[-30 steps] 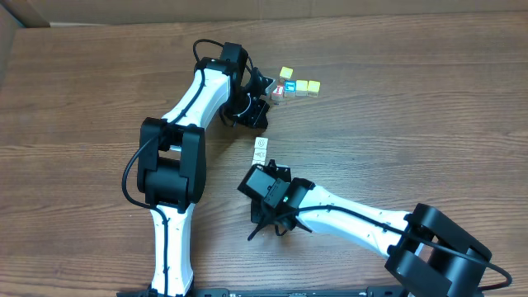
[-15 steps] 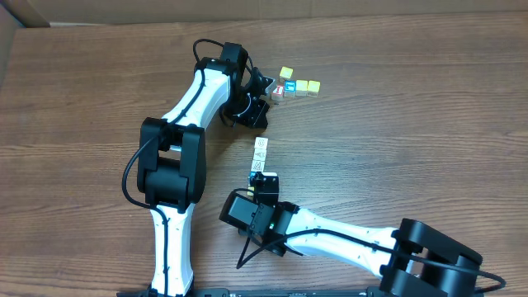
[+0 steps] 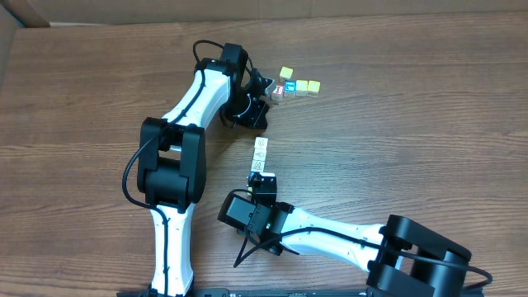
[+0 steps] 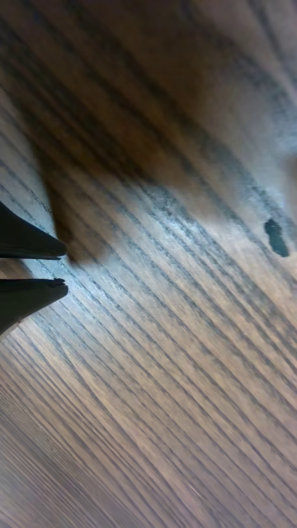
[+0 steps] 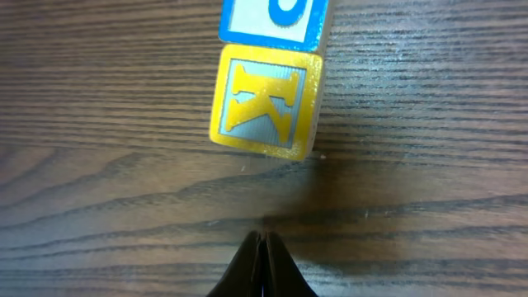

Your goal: Flip 5 blocks

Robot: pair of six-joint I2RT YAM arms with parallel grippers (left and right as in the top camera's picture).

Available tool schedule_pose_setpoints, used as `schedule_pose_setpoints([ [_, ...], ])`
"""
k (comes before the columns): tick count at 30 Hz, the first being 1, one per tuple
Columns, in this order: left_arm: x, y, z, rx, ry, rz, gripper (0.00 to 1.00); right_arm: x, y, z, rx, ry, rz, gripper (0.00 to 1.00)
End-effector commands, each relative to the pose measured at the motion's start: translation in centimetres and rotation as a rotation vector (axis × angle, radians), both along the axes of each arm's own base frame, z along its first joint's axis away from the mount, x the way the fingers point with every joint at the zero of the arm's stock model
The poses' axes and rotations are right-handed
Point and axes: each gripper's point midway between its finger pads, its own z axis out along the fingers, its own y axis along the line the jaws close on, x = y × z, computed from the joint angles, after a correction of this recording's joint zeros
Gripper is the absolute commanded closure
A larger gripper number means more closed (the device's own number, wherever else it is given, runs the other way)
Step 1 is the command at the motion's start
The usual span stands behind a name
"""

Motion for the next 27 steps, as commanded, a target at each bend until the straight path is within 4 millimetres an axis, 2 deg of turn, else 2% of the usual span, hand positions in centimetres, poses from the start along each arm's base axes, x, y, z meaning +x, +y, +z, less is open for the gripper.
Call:
schedule_pose_setpoints([
  [1, -0.8, -0.2, -1.2, 0.011, 0.034, 0.000, 0.96, 0.5, -0.2, -0.6, -0.013, -0.012, -0.022, 0.96],
  [11, -0.7, -0.2, -1.2, 0.010, 0.031, 0.000, 0.96, 1.4, -0.6, -0.5, -0.031, -0.061, -0.043, 0.96],
  [15, -0.7, -0.2, -1.2, 0.010, 0.032, 0.000, 0.96, 1.7, -0.3, -1.2, -0.023, -0.064, -0.048, 0.96],
  [27, -1.0, -0.2, -1.2, 0.012, 0.041, 0.000, 0.96, 2.9, -0.5, -0.9, -0.030, -0.110, -0.060, 0.96],
])
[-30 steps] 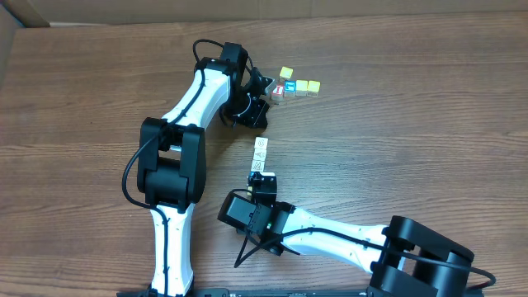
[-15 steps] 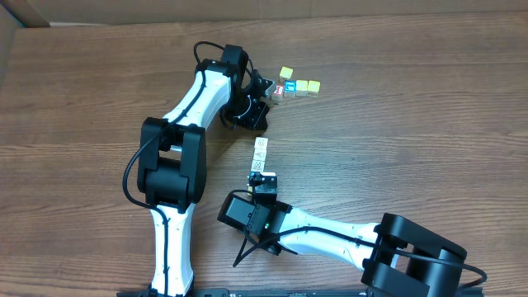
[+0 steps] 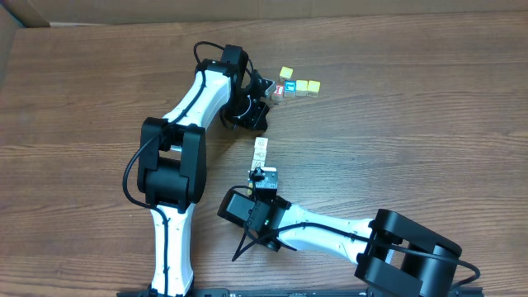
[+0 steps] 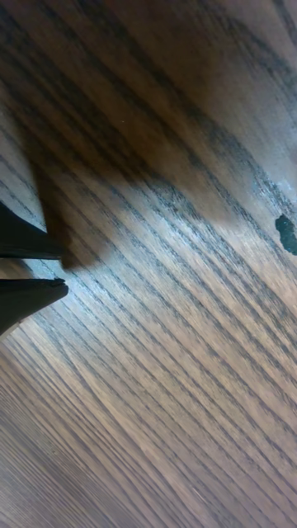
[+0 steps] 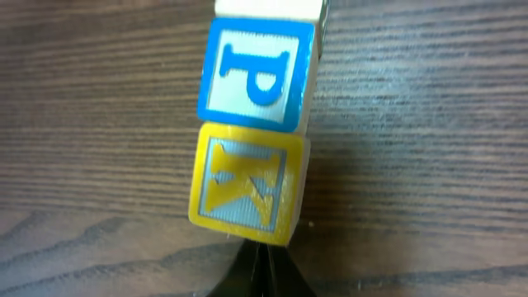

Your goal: Flip 5 blocks

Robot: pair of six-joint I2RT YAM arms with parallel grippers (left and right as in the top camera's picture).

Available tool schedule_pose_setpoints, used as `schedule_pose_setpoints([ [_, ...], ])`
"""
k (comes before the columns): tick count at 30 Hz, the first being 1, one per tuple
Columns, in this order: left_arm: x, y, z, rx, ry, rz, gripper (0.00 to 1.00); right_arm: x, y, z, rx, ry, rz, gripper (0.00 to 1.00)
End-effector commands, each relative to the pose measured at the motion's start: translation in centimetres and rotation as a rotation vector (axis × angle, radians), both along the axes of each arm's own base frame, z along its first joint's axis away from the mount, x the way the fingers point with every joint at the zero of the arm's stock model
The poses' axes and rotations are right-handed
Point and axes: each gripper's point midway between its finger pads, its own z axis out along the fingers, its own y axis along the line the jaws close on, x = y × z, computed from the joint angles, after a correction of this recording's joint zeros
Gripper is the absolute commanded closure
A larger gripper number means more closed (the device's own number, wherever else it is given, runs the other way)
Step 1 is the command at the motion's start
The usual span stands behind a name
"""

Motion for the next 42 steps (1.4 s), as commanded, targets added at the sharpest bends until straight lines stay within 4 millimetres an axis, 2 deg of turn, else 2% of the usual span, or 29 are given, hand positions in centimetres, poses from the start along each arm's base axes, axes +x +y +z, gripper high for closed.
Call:
schedule_pose_setpoints([
  [1, -0.8, -0.2, -1.0, 0.011, 0.037, 0.001, 0.96, 0.6, -0.3, -0.1, -0.016, -0.026, -0.011, 0.96],
  [14, -1.7, 0.1, -1.1, 0.021, 0.074, 0.001, 0.96, 1.4, -0.8, -0.1, -0.014, -0.026, -0.036, 0.96],
  [42, -2.4, 0.3, -1.1, 0.030, 0.106, 0.001, 0.96, 1.4, -0.9, -0.1, -0.018, -0.025, -0.036, 0.96],
])
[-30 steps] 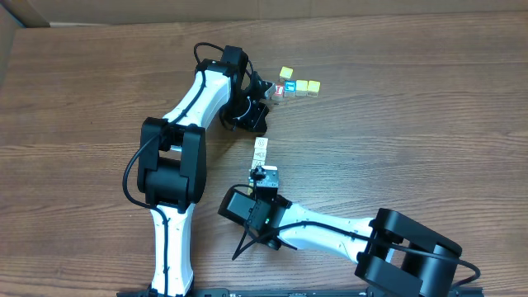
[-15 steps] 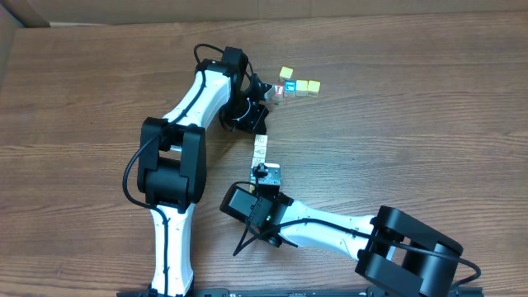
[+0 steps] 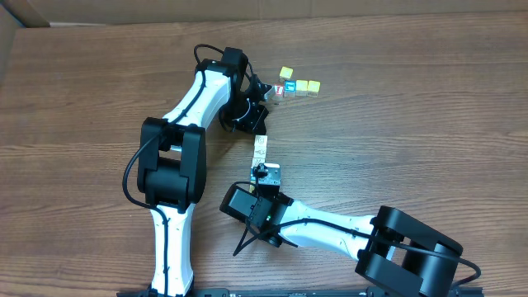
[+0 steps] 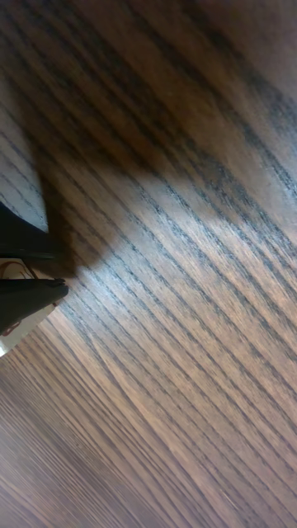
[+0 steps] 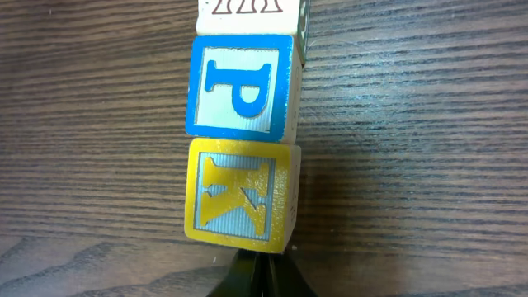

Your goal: Flip 5 blocks

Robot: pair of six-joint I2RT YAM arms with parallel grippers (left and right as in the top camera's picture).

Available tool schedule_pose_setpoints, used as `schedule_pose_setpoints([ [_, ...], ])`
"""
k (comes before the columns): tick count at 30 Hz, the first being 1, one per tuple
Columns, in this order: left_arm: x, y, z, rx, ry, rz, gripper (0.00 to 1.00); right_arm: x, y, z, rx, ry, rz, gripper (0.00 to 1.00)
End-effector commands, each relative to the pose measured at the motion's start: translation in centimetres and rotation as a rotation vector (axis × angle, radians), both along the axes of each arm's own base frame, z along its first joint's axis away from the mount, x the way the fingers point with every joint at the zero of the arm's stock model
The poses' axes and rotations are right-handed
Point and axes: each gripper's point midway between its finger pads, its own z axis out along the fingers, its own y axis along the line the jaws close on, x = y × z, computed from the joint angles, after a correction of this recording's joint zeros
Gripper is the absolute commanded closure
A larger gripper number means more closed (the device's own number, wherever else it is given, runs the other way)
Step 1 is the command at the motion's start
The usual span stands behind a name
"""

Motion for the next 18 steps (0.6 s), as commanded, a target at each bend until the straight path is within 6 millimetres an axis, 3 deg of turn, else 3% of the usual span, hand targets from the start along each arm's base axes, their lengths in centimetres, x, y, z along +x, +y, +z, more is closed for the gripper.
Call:
schedule_pose_setpoints([
  [1, -0.91, -0.10, -1.00, 0.014, 0.041, 0.000, 0.96, 0.38, -0.27, -0.18, -0.014, -0.014, -0.007, 0.96],
  [18, -0.85, 0.01, -1.05, 0.021, 0.038, 0.001, 0.96, 0.35, -0.29, -0.02, -0.037, -0.021, 0.037, 0.96],
])
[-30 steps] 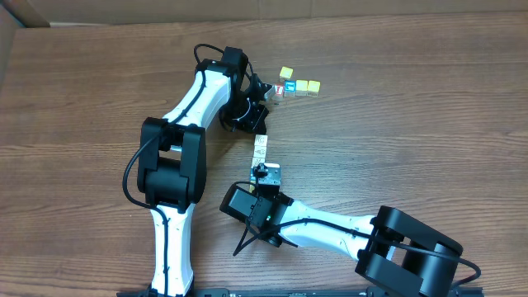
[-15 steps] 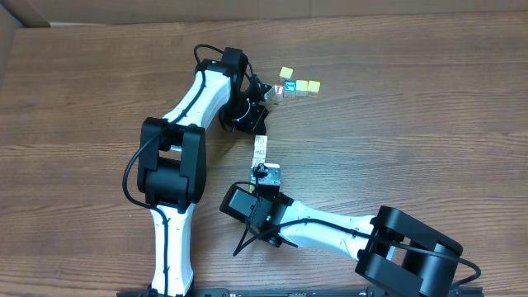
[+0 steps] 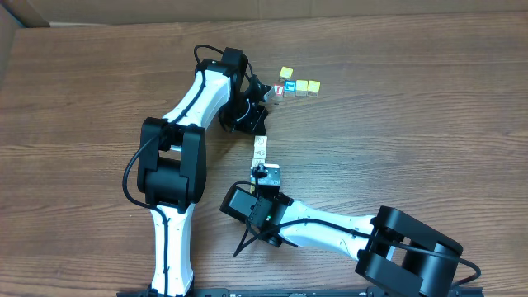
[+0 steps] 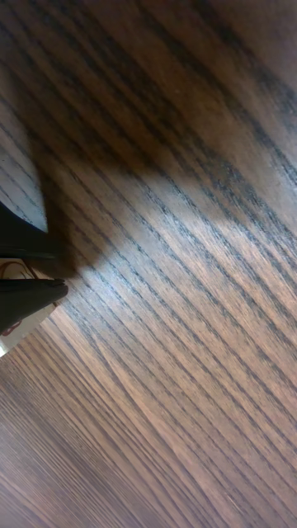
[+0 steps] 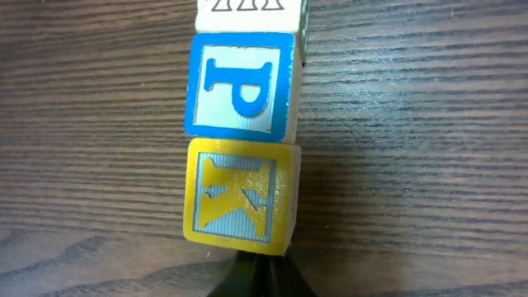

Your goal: Flip 5 blocks

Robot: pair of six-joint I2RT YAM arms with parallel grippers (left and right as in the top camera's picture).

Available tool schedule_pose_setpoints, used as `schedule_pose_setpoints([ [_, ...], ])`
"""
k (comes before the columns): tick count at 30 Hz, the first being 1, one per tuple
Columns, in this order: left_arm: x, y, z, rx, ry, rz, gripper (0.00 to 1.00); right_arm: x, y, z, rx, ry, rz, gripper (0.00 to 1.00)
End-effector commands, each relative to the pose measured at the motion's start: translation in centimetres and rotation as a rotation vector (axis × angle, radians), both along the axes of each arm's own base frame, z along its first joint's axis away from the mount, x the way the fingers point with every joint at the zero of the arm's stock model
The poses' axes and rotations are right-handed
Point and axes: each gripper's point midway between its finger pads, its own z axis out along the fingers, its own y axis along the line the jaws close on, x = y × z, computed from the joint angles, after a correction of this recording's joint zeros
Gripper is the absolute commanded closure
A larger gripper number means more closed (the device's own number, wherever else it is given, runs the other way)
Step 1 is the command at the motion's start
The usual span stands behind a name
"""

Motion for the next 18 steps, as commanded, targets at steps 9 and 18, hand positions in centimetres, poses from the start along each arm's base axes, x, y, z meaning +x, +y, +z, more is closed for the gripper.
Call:
schedule_pose_setpoints([
  [9, -0.39, -0.17, -1.03, 0.012, 0.018, 0.001, 0.92, 0.41, -0.03, 0.09, -0.013, -0.019, 0.015, 0.96],
  [18, 0.17, -0.30, -1.02, 0.007, -0.001, 0.012, 0.79, 0.38, 0.01, 0.17, -0.010, -0.017, 0.016, 0.90],
])
